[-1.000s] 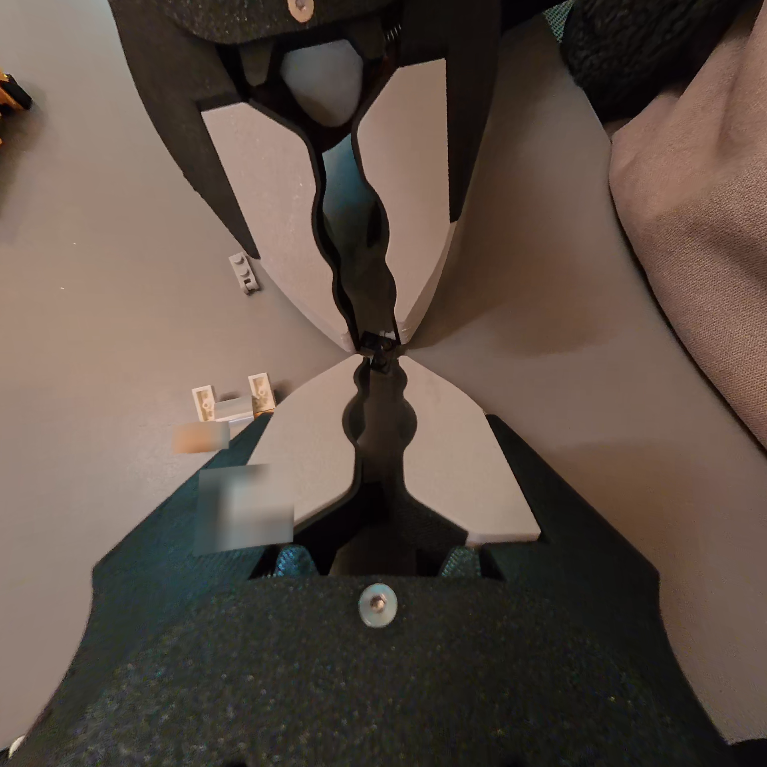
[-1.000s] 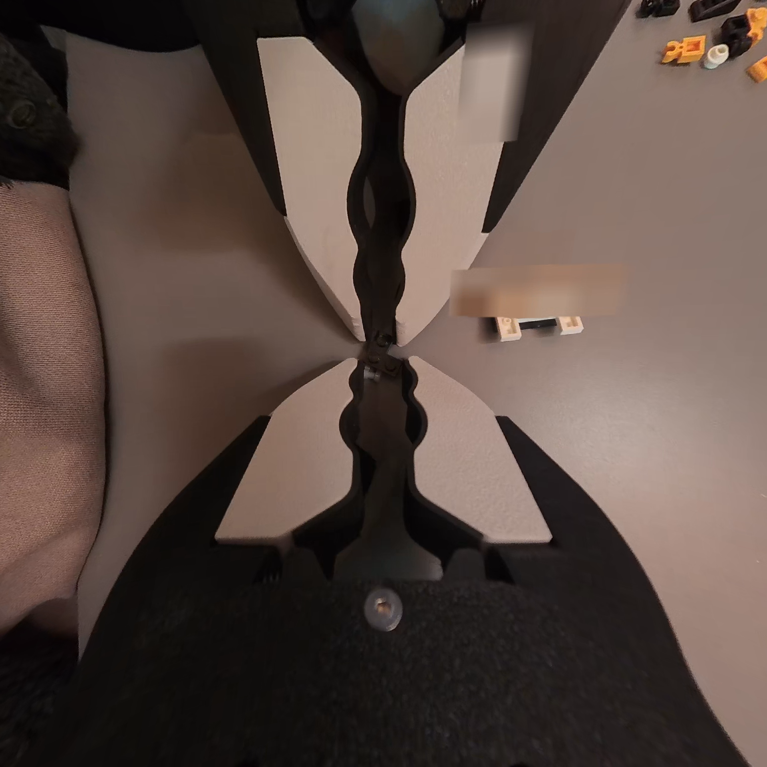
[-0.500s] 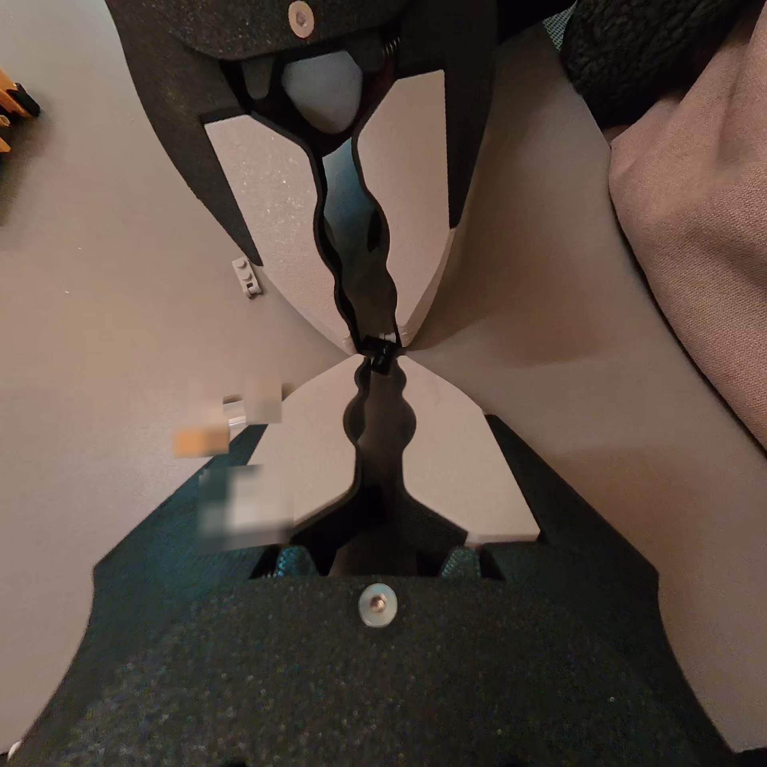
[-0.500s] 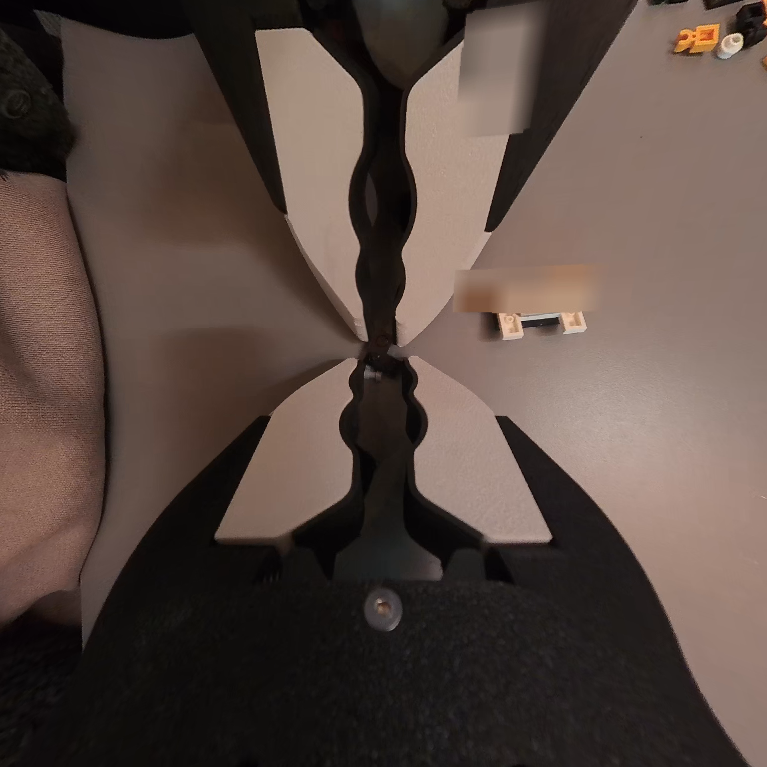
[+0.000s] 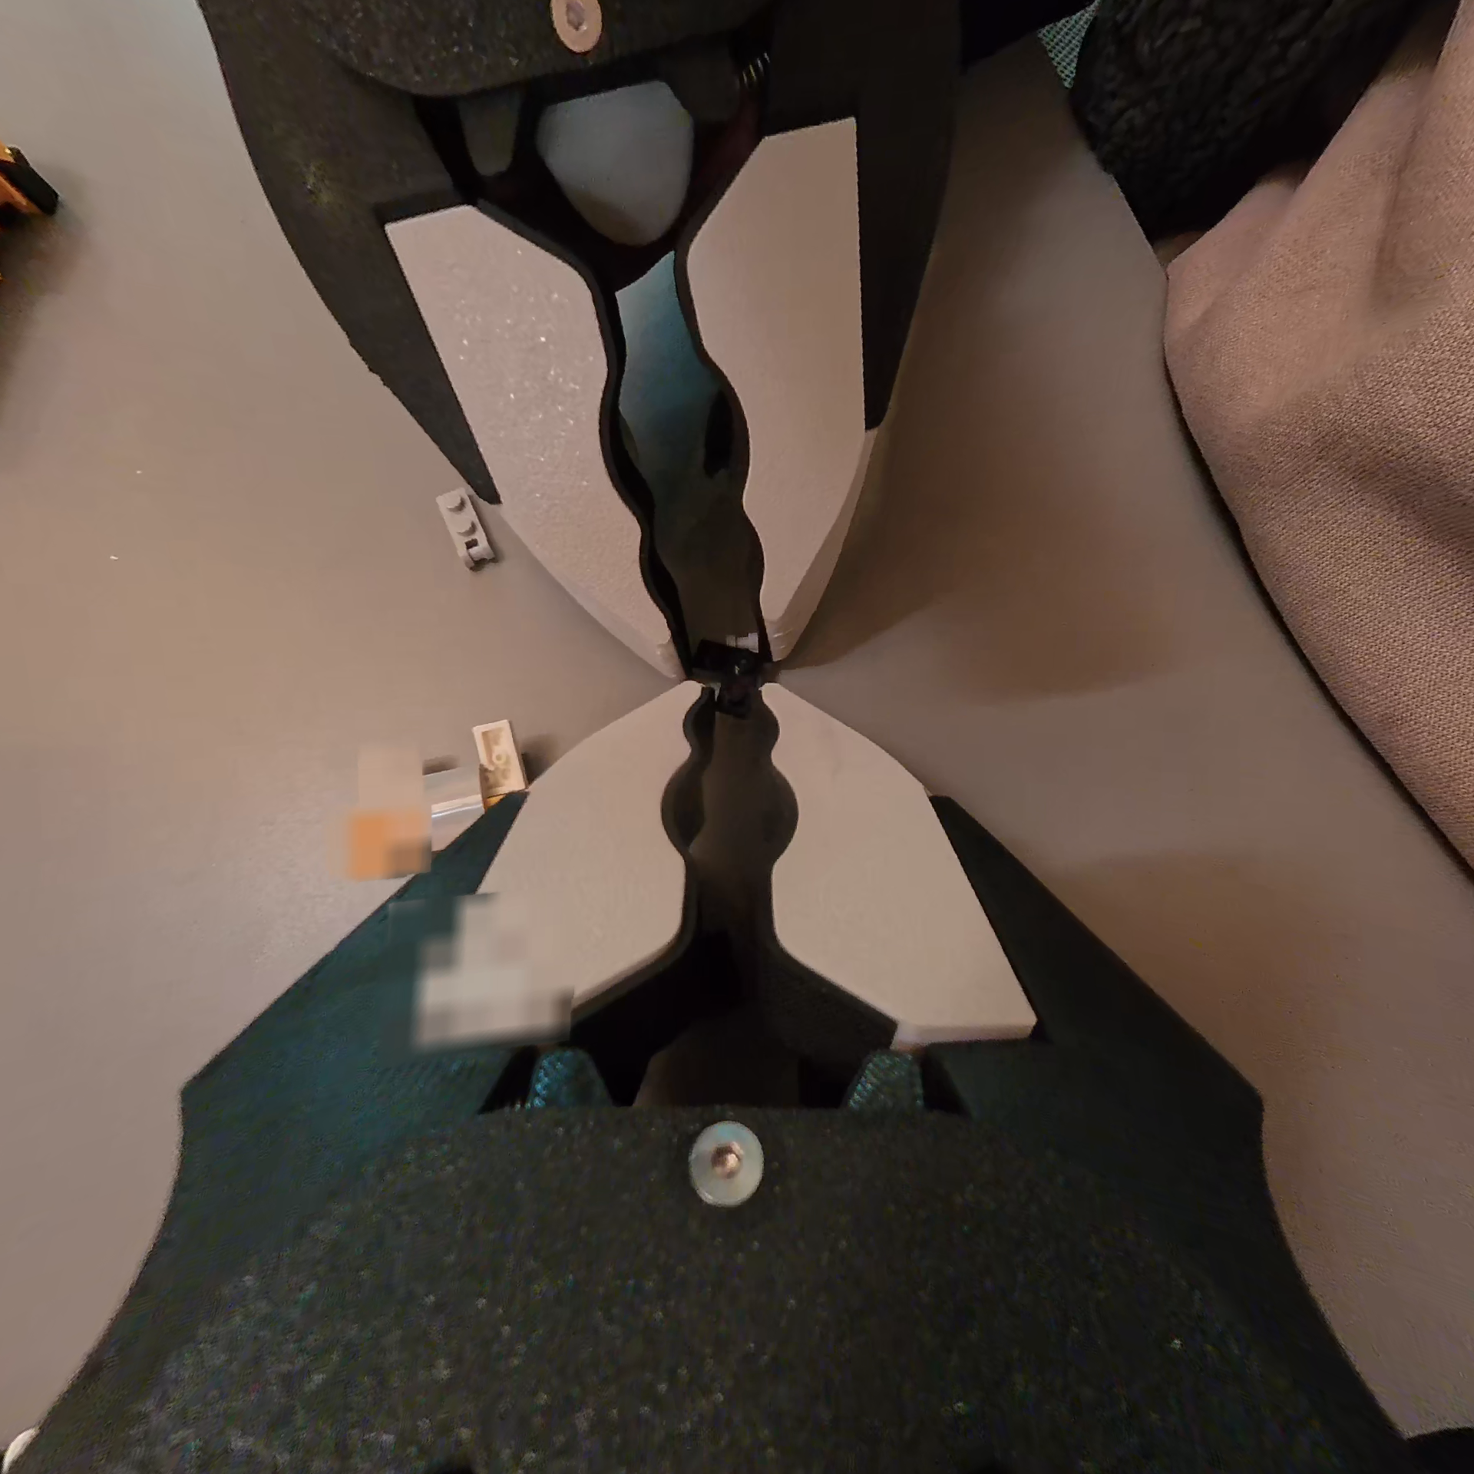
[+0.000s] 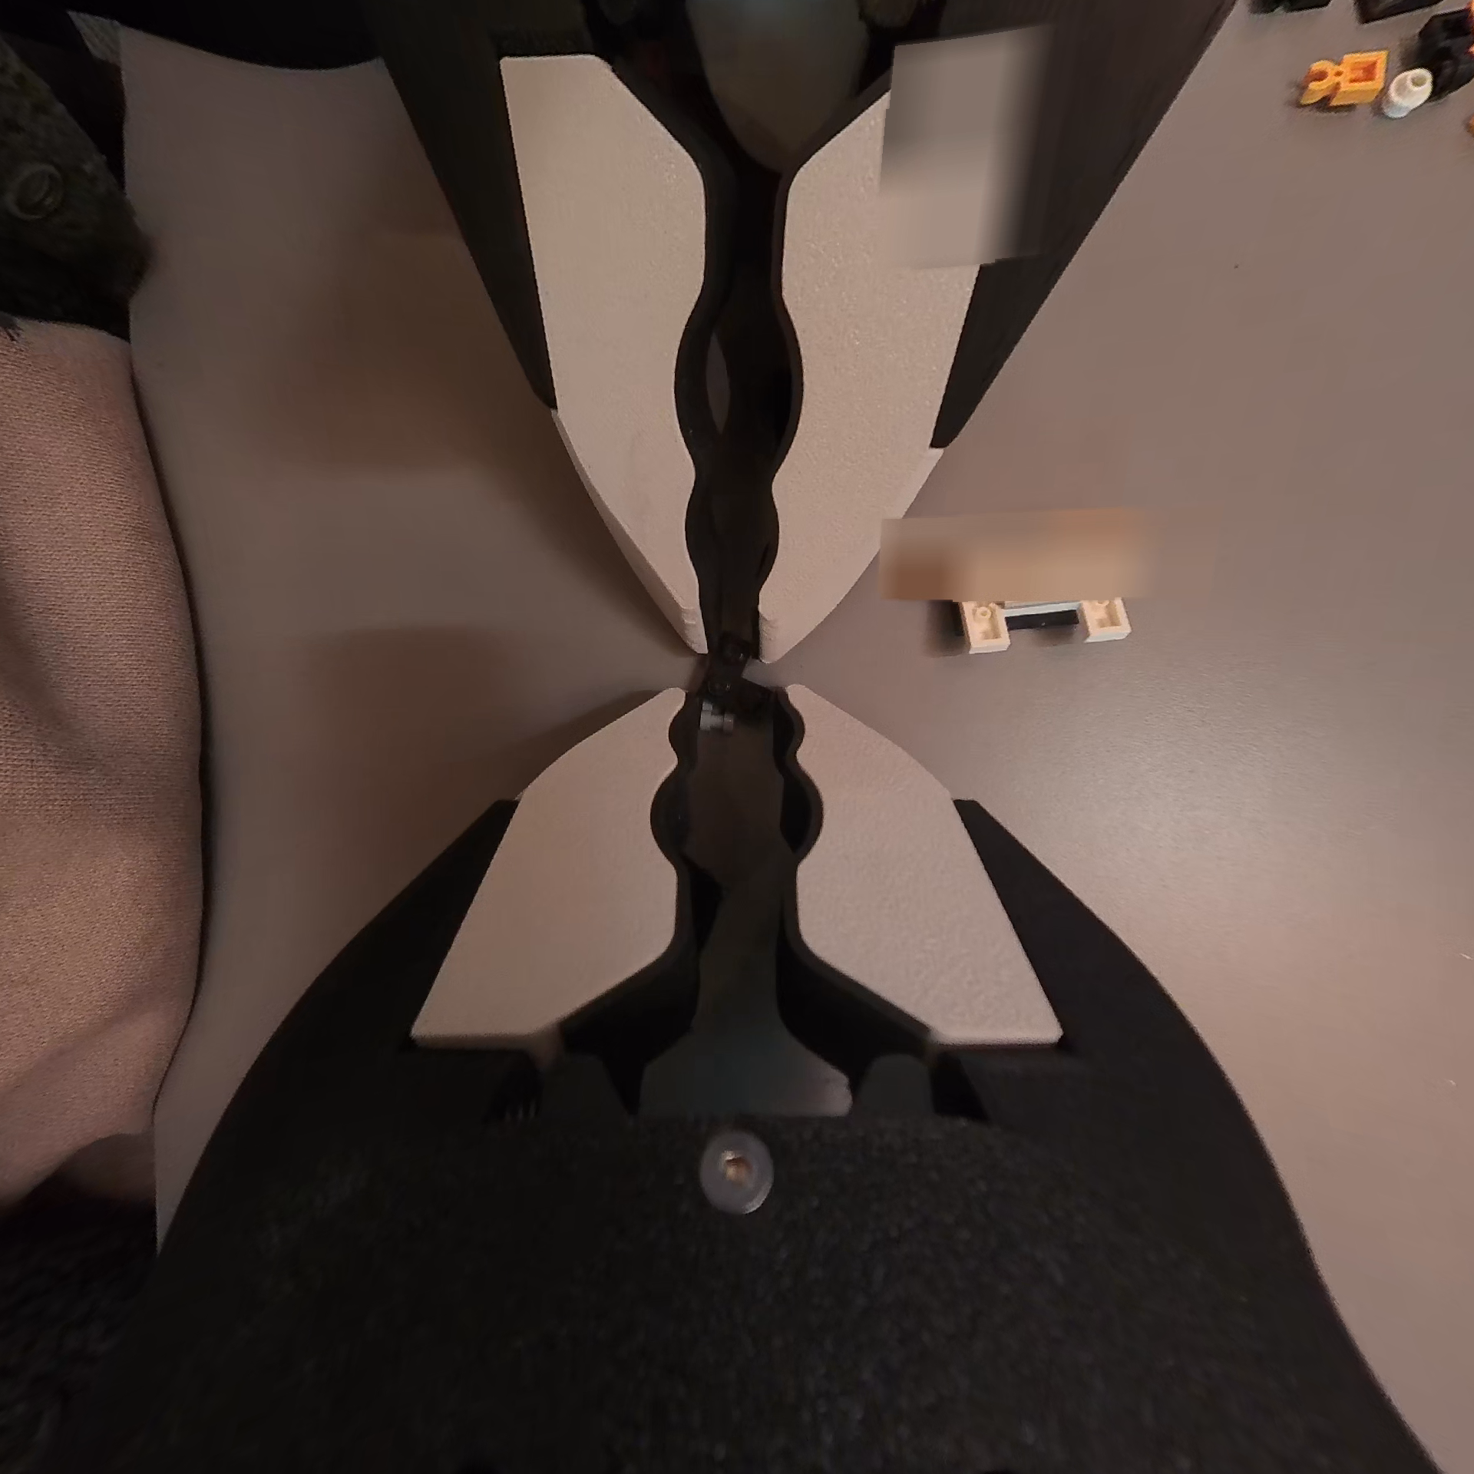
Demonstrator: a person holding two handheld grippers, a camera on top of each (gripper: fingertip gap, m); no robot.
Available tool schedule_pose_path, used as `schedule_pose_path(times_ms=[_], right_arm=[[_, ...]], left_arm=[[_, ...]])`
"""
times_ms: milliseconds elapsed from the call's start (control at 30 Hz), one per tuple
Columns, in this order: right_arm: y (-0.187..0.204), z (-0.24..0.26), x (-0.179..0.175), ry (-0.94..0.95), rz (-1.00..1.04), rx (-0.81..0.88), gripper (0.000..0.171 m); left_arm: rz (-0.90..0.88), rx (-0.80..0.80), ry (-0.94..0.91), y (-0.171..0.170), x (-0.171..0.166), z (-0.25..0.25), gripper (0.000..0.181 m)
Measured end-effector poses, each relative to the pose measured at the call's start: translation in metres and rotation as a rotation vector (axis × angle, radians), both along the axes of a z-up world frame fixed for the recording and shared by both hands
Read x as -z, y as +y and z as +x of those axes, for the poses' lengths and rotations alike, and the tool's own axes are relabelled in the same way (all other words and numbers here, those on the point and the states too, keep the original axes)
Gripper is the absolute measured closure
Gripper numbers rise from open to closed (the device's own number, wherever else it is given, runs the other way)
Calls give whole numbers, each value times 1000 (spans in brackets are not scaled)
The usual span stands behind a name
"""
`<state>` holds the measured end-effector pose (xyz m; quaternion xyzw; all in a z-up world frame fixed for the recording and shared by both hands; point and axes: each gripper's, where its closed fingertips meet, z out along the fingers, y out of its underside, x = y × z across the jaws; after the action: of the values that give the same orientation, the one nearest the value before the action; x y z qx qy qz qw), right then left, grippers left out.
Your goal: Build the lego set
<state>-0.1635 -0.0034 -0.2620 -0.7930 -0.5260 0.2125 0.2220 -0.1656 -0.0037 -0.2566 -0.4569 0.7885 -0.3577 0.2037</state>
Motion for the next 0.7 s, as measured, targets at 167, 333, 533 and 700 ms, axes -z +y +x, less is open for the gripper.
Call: schedule_pose_path(times_ms=[167, 333, 533, 700], right_arm=[[0, 0, 0, -1, 2, 0, 153], [0, 1, 0, 0, 4, -1, 152], [-1, 1, -1, 3, 6, -10, 148], [-3, 6, 0, -8, 6, -22, 145]], left_arm=[[-1, 0, 1, 0, 0, 0, 173], [-2, 0, 2, 0, 0, 0, 173], [-3, 0, 2, 0, 0, -1, 173], [-3, 0, 2, 0, 0, -1, 173]])
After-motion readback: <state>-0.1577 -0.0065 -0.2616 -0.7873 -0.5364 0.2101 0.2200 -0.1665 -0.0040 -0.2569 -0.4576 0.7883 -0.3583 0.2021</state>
